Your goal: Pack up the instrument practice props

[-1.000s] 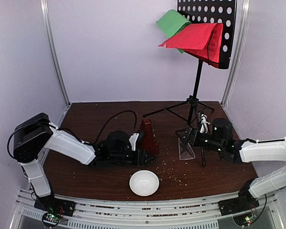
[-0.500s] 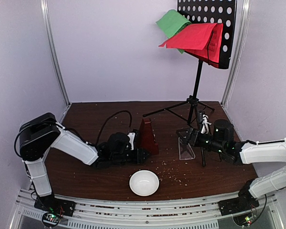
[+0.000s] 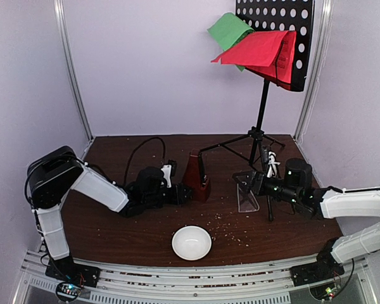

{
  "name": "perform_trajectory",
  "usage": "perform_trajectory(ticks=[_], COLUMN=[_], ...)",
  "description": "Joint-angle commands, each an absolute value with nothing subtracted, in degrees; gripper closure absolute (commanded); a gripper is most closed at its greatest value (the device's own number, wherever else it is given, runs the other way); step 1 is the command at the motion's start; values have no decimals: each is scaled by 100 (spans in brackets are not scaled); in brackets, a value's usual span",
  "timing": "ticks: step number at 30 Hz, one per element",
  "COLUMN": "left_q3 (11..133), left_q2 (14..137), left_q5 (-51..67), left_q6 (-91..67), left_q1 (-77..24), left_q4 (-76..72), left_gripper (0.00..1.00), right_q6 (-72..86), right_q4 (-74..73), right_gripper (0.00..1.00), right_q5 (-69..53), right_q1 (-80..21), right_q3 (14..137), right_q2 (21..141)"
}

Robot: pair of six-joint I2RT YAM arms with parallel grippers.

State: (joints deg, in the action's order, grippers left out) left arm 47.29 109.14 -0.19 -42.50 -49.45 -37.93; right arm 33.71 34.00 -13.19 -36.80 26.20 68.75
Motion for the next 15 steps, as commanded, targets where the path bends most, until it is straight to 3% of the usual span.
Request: perform_trajectory(ticks=[1,4,11,15], left_q3=[5061,5220,6529,7235], left_q2=[10183,9388,8245,8048], left_q5=[-208,-322,22,889], left_q6=[-3583,-3013,-2011,-1761], left_q1=[-4878,-4869,-4459,-3707], left_q4=[-3711,-3016,72,1497], left_gripper=[47,41,2,2], right_q6=[2740,2373,1649,1331], right_q4=[2740,2068,1259,998], right_gripper=[8,7,5,4], right_q5=[-1546,-1600,-1992,-2409], right_q1=[-3778,-3781,-3779,-3780], right_q3=[3143,3703,4814,5542], right_q2=[6791,6945,7807,8477])
